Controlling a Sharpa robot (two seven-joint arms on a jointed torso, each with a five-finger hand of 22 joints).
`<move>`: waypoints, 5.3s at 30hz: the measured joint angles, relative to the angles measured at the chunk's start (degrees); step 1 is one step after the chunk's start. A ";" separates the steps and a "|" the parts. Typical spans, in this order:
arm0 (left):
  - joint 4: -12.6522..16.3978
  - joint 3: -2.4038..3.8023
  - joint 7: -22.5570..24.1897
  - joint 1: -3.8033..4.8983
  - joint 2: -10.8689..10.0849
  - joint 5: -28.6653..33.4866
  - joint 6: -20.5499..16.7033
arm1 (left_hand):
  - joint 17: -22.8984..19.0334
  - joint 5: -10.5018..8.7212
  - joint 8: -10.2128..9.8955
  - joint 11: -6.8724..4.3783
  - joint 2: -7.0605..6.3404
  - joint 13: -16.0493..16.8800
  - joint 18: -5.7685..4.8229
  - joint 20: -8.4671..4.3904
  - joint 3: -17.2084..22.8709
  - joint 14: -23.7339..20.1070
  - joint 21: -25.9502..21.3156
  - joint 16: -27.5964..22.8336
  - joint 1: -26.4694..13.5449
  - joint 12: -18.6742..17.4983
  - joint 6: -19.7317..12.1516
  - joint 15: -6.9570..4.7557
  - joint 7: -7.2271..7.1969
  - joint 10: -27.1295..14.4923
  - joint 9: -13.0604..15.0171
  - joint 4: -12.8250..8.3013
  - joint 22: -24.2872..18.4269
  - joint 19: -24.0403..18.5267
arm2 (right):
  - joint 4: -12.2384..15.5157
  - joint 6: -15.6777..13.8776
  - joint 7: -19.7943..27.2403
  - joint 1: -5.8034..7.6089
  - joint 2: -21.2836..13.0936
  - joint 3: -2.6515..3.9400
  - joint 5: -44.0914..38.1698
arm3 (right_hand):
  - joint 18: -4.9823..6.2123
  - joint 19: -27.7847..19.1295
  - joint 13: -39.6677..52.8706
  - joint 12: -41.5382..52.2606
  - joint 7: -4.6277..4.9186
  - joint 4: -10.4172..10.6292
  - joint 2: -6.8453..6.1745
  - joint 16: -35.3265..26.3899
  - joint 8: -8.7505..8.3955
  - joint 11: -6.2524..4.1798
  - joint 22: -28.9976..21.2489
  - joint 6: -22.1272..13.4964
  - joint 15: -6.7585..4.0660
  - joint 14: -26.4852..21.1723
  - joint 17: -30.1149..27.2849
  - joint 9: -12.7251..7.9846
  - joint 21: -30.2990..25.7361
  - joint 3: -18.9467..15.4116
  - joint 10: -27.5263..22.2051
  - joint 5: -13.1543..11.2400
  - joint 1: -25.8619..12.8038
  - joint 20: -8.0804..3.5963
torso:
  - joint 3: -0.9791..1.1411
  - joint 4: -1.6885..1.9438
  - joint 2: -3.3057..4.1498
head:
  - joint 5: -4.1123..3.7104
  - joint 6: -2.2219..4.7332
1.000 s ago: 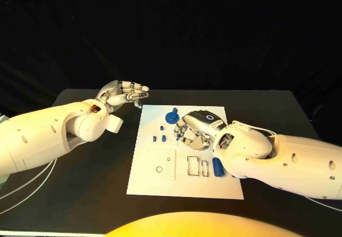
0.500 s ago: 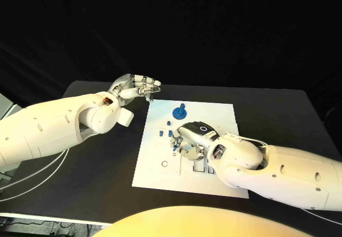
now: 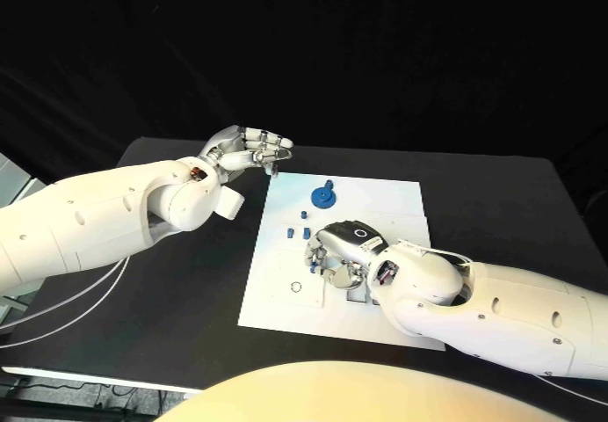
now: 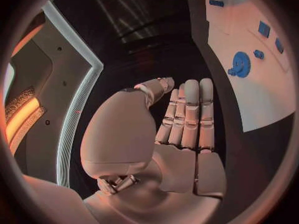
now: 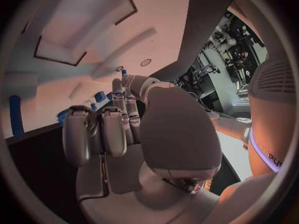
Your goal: Assemble the parts on the task board
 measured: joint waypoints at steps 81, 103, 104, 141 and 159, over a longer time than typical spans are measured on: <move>-0.90 -0.03 -1.70 0.00 -0.26 0.06 1.02 | -0.09 0.00 -0.17 0.00 0.00 0.00 0.01 0.00 -0.16 0.00 -0.23 -0.24 0.00 0.00 -0.42 0.00 0.41 -0.41 -0.17 -0.16 -0.11 0.00 | 5.74 -2.22 -2.70 1.68 -8.77 0.76 -1.39 | 1.82 -3.29 -1.89 5.83 0.09 5.14 -2.04 -3.98 -7.76 1.35 -0.73 -7.48 2.36 0.10 -5.51 -1.32 -16.90 -18.43 -15.50 -1.37 -0.46 2.26 | -0.04 -0.13 -0.10 | -1.58 0.88; -0.67 -0.10 -1.59 -0.04 -0.47 0.07 2.39 | -0.13 0.00 -0.28 0.00 0.00 0.00 0.00 0.00 -0.16 0.00 -0.23 -0.24 0.00 0.00 -0.42 0.00 0.41 -0.40 -0.17 -0.16 -0.11 0.00 | 1.16 3.74 -2.47 6.11 -14.40 1.48 4.34 | 1.81 -2.65 -1.94 8.93 -0.28 8.44 -1.86 -2.93 -8.87 1.21 -0.26 -7.10 2.36 0.10 -5.66 -1.57 -16.52 -22.35 -17.20 -2.45 2.67 2.26 | 0.03 0.05 0.07 | -3.19 1.79; -0.67 -0.10 -1.59 -0.04 -0.48 0.07 2.40 | -0.13 0.00 -0.28 0.00 0.00 -0.01 0.00 0.00 -0.16 0.00 -0.23 -0.24 0.00 0.00 -0.42 0.00 0.41 -0.40 -0.17 -0.16 -0.11 0.00 | 1.11 3.85 -2.47 6.11 -14.36 1.48 4.38 | 1.81 -2.65 -1.93 9.00 -0.31 8.47 -1.96 -2.85 -8.87 1.12 -0.21 -7.08 2.36 0.10 -5.58 -1.57 -16.48 -22.38 -17.10 -2.45 2.77 2.26 | 0.03 0.05 0.07 | -3.19 1.77; -0.84 -0.10 -1.70 -0.05 -0.52 0.08 2.48 | -0.18 0.00 -0.28 -0.01 0.00 -0.06 0.00 0.00 -0.16 0.00 -0.23 -0.45 0.00 0.23 -0.41 0.00 0.40 -0.82 -0.21 -0.16 -0.10 0.00 | -0.72 4.96 -2.14 5.13 -11.73 1.18 5.16 | -0.04 0.10 -0.89 8.24 -0.67 5.04 0.42 1.01 -4.32 -0.07 0.00 2.09 -0.44 -0.01 -0.96 2.17 1.69 -7.71 -2.96 -4.71 3.89 -0.33 | -0.01 0.00 -0.03 | -3.10 1.14; -1.72 -0.12 -1.74 -0.07 0.31 0.11 2.48 | -0.18 0.00 -0.28 -0.01 0.00 -0.05 0.00 0.00 -0.16 0.00 -0.23 -0.45 0.00 0.22 -0.41 0.00 0.40 -0.81 -0.20 -0.16 -0.10 0.00 | 9.09 -0.52 -1.92 7.61 -13.06 2.10 8.06 | -0.04 0.10 -0.90 7.64 -0.79 3.69 1.02 1.23 -3.60 0.23 -0.01 1.97 -0.43 0.00 -0.91 3.88 2.54 -6.40 -2.67 -4.48 3.29 -0.32 | -0.07 -0.04 -0.20 | -3.11 1.49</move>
